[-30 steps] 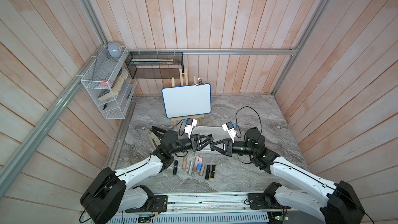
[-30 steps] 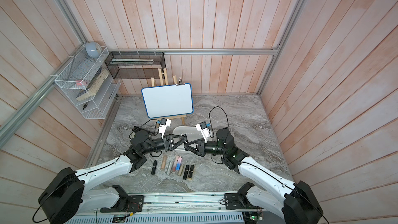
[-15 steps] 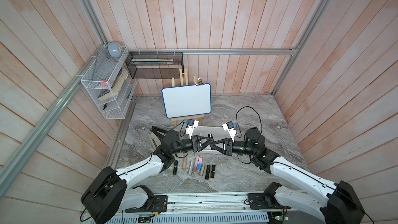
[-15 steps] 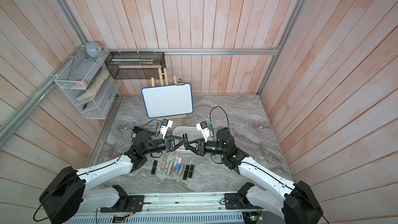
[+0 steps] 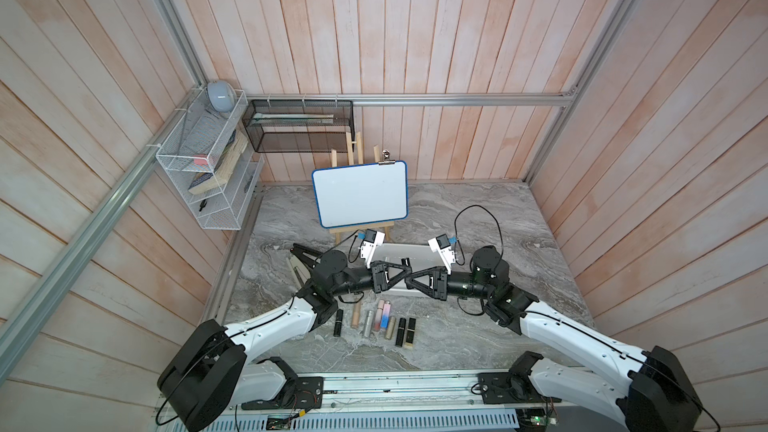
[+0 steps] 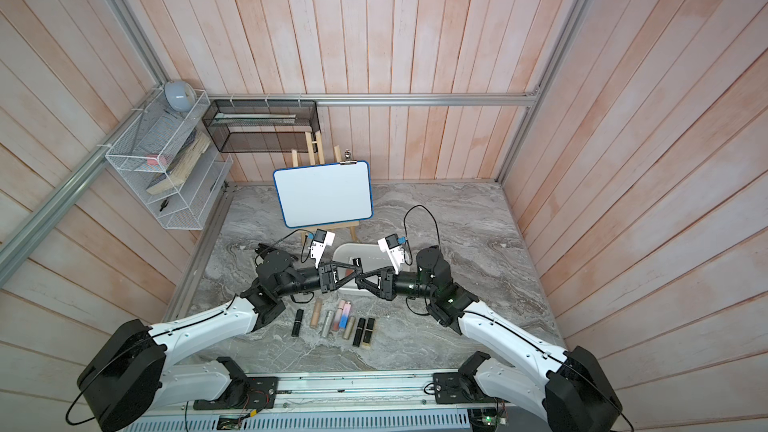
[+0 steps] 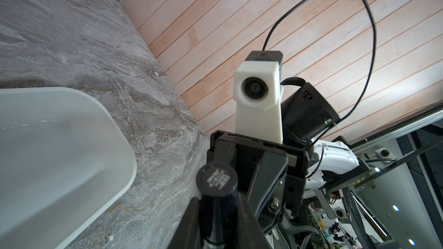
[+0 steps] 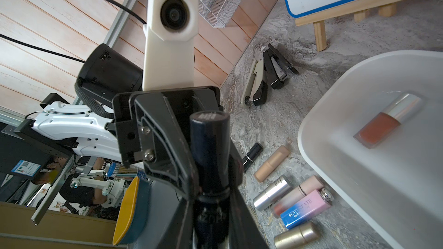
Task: Put the lipstick into the storage box
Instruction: Place the lipstick in the storage box.
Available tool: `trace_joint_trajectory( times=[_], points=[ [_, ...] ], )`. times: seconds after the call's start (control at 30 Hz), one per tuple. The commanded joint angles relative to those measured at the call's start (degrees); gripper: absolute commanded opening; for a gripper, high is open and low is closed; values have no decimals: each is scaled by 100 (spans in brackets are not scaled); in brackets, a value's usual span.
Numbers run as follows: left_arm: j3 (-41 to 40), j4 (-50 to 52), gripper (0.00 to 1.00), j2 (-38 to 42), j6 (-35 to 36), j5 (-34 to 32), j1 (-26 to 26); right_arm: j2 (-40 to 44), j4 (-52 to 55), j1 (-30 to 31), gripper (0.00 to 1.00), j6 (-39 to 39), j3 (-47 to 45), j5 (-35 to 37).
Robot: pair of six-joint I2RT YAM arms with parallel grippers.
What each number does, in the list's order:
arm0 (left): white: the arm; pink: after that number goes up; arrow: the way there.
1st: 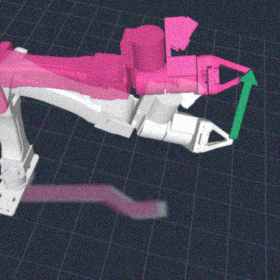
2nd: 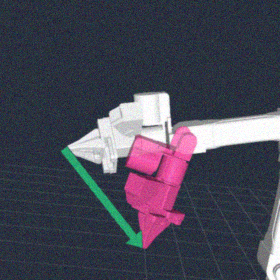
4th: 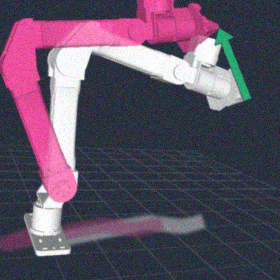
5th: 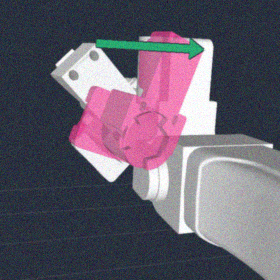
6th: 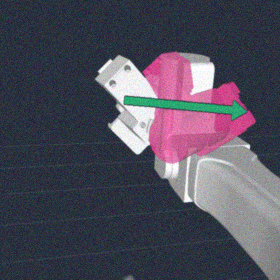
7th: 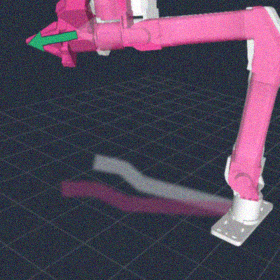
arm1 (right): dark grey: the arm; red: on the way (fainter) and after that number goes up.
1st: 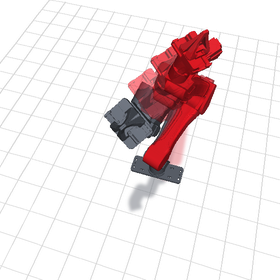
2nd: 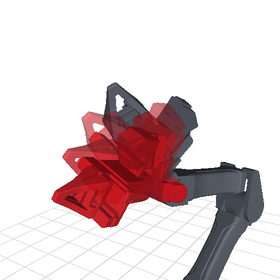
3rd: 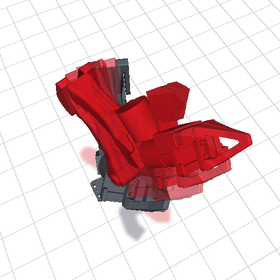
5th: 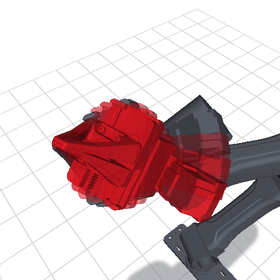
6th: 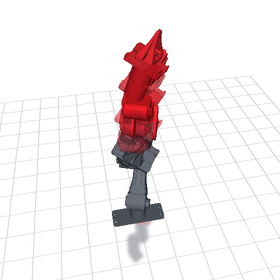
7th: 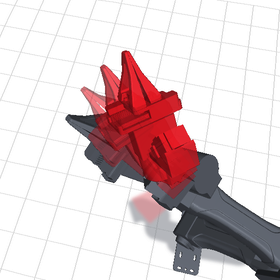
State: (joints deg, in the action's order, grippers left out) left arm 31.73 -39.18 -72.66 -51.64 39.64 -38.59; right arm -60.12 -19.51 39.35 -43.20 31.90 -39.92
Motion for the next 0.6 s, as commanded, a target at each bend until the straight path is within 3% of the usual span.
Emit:
trace_joint_trajectory(
  times=[0.0,0.23,0.43,0.57],
  points=[
    [131,48,24,-62,145,102,-21,17,-55,37,29,13,13,106],
    [296,732,24,-22,444,-65,-17,223,625,5,64,364,234,434],
    [970,2644,24,-100,1216,-823,-6,813,1504,-207,68,617,315,1054],
    [1629,3877,24,-499,1749,-1530,-1,1137,2458,-386,68,645,404,2041]
  ],
)
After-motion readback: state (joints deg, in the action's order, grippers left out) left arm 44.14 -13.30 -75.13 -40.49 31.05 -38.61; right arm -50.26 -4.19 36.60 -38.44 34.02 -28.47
